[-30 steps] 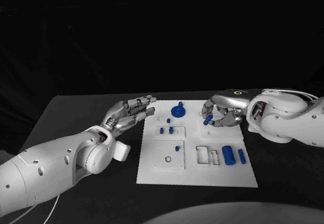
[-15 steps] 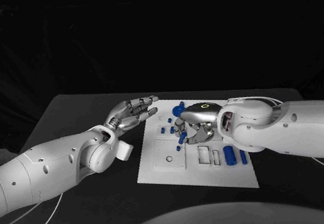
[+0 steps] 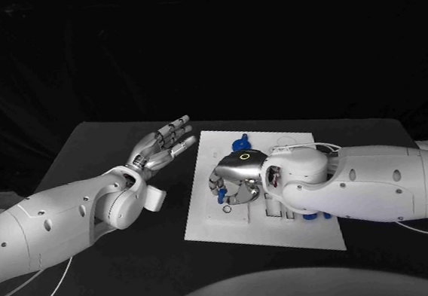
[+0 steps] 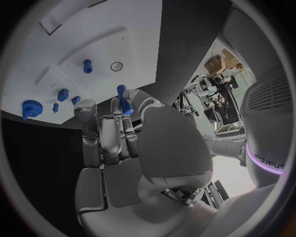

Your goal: Assemble the parts on the task board

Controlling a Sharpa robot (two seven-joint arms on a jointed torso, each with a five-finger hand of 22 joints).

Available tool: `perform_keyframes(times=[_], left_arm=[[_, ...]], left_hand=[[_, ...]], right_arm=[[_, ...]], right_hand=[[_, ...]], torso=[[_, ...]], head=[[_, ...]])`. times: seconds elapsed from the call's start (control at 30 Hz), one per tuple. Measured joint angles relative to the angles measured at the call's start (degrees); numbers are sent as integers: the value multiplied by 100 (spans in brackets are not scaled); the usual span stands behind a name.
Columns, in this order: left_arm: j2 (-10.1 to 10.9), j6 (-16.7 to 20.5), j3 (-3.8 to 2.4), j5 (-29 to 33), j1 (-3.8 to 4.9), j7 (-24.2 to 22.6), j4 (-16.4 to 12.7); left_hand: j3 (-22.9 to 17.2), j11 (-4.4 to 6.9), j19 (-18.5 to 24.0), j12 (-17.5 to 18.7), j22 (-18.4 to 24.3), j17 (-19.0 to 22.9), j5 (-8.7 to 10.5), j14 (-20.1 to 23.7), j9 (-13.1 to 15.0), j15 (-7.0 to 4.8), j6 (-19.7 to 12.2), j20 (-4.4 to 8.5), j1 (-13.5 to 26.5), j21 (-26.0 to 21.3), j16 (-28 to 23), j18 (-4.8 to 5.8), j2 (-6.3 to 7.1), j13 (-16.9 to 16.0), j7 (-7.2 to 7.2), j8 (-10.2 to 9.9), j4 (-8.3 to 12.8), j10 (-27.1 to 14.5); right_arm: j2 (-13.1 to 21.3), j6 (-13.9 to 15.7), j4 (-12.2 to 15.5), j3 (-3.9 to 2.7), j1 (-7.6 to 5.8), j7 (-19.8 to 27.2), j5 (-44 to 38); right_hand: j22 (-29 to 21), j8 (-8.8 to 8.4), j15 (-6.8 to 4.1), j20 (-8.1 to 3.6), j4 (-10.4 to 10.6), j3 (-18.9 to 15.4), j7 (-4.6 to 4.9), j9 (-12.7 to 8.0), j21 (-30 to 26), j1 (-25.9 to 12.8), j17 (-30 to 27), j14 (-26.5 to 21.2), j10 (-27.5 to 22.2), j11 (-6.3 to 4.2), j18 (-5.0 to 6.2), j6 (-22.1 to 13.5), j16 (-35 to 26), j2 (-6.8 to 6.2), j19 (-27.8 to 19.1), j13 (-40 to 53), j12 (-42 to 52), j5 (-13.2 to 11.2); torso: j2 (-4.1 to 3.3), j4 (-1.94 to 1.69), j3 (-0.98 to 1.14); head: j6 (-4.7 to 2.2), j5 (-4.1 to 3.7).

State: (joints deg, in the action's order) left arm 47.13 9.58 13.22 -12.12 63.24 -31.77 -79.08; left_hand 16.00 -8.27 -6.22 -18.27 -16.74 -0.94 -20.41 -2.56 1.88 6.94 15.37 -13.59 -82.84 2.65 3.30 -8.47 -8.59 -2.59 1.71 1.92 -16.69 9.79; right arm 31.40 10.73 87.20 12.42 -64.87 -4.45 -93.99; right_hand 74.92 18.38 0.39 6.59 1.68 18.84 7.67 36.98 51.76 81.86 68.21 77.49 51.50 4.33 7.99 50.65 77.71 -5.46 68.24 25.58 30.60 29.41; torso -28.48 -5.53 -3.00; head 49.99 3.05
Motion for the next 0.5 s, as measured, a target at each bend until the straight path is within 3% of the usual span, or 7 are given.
perform_keyframes(times=[0.13, 0.17, 0.2, 0.27, 0.33, 0.4, 0.5], left_arm=[[26, 75, 0, -2, 0, -66, -8], [26, 88, 0, -2, 0, -79, -8], [26, 102, 0, -2, 0, -95, -9], [25, 119, 0, -2, 0, -116, -9], [19, 133, 0, -2, 0, -135, -8], [11, 138, 0, -2, 0, -148, -2], [-5, 140, 0, -1, 0, -158, 11]], left_hand=[[46, 39, 40, 99, 25, 10, 309, 37, -14, -20, -218, -20, 149, 0, -58, -4, -13, 5, -112, -19, -4, -82], [74, 66, 42, 124, 32, 16, 421, 47, -16, -30, -218, -22, 224, 0, -64, -92, -20, 12, -112, -19, -4, -110], [76, 90, 59, 136, 40, 16, 534, 59, -17, -42, -231, -39, 293, 0, -73, -92, -19, 13, -101, -19, -5, -134], [122, 147, 105, 211, 165, 32, 838, 118, -19, -101, -271, 5, 499, -7, -138, -91, -5, 20, 9, -19, -4, -207], [122, 304, 212, 318, 383, 54, 1057, 182, -21, -165, -272, 111, 677, -66, -214, -91, 24, 34, 199, -19, -4, -306], [122, 404, 276, 387, 514, 66, 1111, 211, -22, -193, -237, 175, 719, -66, -233, -92, 46, 43, 321, -19, -4, -354], [118, 423, 306, 413, 604, 67, 1111, 211, -22, -193, -186, 205, 719, -66, -265, -91, 46, 43, 371, -19, 0, -372]], right_arm=[[-131, 2, -128, -1, 116, 6, -123], [-150, 1, -149, -1, 138, 7, -151], [-166, 0, -173, -1, 165, 8, -189], [-179, -3, -202, -1, 201, 9, -247], [-180, -7, -221, 0, 231, 9, -316], [-175, -10, -226, 1, 246, 8, -374], [-151, -11, -226, 1, 261, -1, -466]], right_hand=[[0, 0, 0, -7, 0, 0, 0, -7, 0, 0, 0, 0, 0, 0, 0, 0, 0, 0, 7, -4, 0, 0], [0, 0, 0, -7, 0, 0, 0, -7, 0, 0, 0, 0, 0, 0, 0, 0, 0, 0, 7, -7, 0, 0], [0, -14, 0, -7, -5, 5, 0, -11, 0, 0, 0, 0, 0, 0, 0, 0, 0, 0, 7, -7, -12, 0], [0, -28, 0, -7, -26, 26, 0, -15, 23, 0, 0, 0, 0, 0, 0, 0, 0, 0, 7, -9, -23, 9], [0, -28, 0, -6, -27, 27, 0, -21, 26, 0, -3, 0, 0, 0, 0, 0, 0, 0, 6, -10, -23, 23], [-1, -28, 0, -6, -32, 32, 0, -22, 26, 0, -6, 0, 0, 1, 0, 0, 0, 0, 6, -12, -23, 23], [-1, -29, 0, -6, -32, 32, 0, -23, 26, -5, -6, 0, 0, 0, 0, 0, 0, -6, 5, -14, -24, 23]], torso=[[0, 4, 0], [0, 4, 0], [0, 6, 0], [0, 8, 0], [0, 10, 0], [-1, 12, 0], [-1, 15, -1]], head=[[0, 34], [0, 44], [0, 58], [0, 70], [0, 79], [0, 82], [0, 85]])
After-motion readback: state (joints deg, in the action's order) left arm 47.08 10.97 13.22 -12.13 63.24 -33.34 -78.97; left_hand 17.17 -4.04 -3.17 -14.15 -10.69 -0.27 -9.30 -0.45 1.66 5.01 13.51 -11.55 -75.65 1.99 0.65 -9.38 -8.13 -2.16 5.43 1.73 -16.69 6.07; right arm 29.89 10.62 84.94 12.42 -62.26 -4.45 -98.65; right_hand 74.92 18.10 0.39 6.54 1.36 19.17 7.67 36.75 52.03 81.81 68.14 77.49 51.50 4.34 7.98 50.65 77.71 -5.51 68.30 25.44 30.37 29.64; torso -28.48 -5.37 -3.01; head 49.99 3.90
